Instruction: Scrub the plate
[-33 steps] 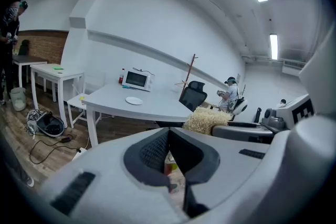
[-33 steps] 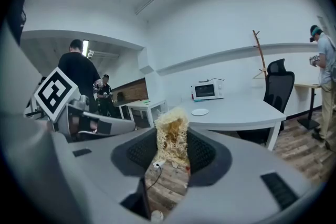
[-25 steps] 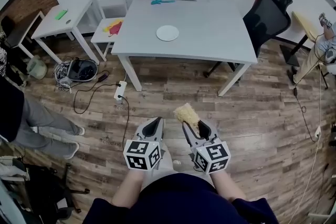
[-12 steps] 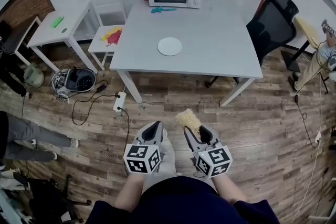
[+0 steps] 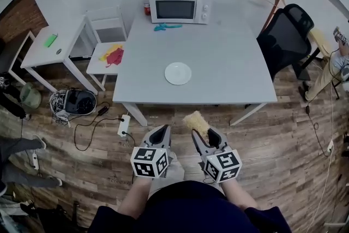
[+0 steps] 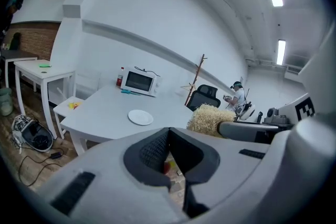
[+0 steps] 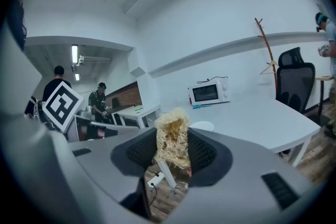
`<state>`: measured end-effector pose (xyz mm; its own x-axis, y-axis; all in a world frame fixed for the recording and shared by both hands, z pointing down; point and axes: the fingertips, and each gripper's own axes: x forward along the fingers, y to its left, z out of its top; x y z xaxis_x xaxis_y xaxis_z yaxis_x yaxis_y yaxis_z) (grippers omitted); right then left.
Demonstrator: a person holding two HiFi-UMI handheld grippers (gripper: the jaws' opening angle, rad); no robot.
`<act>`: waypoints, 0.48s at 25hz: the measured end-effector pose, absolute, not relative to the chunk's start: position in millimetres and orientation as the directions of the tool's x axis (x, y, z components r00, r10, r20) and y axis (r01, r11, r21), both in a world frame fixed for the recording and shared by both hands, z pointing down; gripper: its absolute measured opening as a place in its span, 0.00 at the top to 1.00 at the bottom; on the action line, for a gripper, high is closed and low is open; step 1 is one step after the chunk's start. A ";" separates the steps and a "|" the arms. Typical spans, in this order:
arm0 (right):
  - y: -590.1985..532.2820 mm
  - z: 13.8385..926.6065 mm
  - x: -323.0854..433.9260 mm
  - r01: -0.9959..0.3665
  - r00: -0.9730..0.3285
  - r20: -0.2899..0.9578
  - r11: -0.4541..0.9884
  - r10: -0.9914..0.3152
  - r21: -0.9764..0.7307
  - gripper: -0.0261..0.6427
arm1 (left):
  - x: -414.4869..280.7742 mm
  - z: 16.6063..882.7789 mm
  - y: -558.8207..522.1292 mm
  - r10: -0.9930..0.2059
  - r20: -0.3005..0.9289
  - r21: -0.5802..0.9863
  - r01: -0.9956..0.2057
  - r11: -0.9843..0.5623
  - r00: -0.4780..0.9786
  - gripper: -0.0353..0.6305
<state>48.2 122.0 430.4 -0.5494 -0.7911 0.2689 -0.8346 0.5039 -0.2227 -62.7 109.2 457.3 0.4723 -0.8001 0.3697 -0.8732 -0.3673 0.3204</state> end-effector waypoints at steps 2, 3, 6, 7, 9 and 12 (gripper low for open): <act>97.2 426.2 40.7 -0.837 -0.545 0.263 0.498 -0.796 -0.226 0.71 | -68.9 453.7 85.4 -0.794 0.373 0.313 -0.871 -0.379 0.480 0.92; 85.6 424.4 36.7 -0.838 -0.543 0.260 0.496 -0.799 -0.227 0.71 | -72.2 452.2 74.1 -0.792 0.373 0.310 -0.870 -0.385 0.483 0.92; 56.5 422.7 25.5 -0.842 -0.537 0.256 0.490 -0.804 -0.227 0.71 | -82.1 451.0 44.4 -0.788 0.374 0.306 -0.867 -0.393 0.489 0.92; 48.2 423.5 22.3 -0.843 -0.535 0.257 0.488 -0.805 -0.227 0.71 | -85.3 452.0 35.6 -0.786 0.376 0.306 -0.866 -0.394 0.491 0.92; 32.8 426.5 17.2 -0.847 -0.529 0.261 0.480 -0.808 -0.228 0.71 | -91.0 455.9 18.8 -0.780 0.382 0.307 -0.864 -0.398 0.495 0.92; 13.5 433.6 15.0 -0.857 -0.510 0.270 0.458 -0.817 -0.234 0.71 | -96.7 465.1 -1.3 -0.765 0.397 0.313 -0.858 -0.407 0.507 0.92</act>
<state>15.0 13.5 433.6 -0.5100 -0.8168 0.2695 -0.8575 0.4582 -0.2340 -96.7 -1.3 465.1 0.5072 -0.7650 0.3969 -0.8583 -0.4068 0.3127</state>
